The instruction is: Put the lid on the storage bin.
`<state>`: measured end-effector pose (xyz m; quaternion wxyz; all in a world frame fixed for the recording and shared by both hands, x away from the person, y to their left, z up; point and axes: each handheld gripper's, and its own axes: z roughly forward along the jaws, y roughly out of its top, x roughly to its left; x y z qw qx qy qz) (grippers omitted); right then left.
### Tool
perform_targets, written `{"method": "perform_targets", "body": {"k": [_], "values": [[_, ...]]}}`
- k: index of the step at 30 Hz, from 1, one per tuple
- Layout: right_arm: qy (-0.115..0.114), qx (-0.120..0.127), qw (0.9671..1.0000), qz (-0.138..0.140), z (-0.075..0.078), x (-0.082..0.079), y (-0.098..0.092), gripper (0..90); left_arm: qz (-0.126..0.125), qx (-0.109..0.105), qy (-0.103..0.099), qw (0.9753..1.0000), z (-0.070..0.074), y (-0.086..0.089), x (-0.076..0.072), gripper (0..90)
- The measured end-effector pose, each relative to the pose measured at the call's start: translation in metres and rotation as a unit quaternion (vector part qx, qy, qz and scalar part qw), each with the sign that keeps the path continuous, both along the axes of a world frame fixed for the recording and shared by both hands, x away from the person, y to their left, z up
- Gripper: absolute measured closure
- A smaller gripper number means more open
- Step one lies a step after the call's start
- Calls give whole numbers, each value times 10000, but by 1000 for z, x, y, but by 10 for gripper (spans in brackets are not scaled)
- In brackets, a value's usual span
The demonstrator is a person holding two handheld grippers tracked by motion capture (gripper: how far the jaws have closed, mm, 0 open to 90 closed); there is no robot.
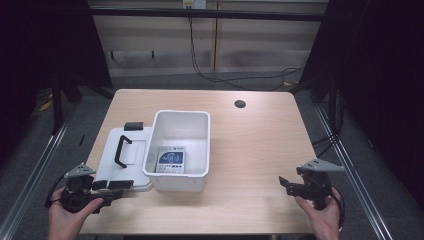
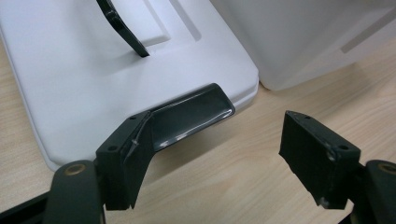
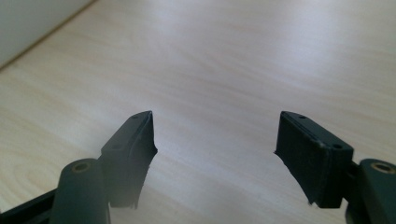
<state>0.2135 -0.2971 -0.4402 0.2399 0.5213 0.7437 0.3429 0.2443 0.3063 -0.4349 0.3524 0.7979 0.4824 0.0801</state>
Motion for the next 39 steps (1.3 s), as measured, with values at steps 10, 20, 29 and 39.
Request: {"method": "perform_targets", "body": {"k": [10,20,29,39], "values": [[-240,378,9990,97,7,-8,5,339,-70,-32,115,9999,0,-2,1,253],[-162,410,9986,290,6,-11,19,317,49,-157,250,9996,11,3,8,280],[-122,420,9986,287,8,-15,24,334,257,-86,254,9993,35,0,12,450],[-103,412,9988,251,8,-16,26,352,94,-14,-153,9998,70,-9,38,442]]}}
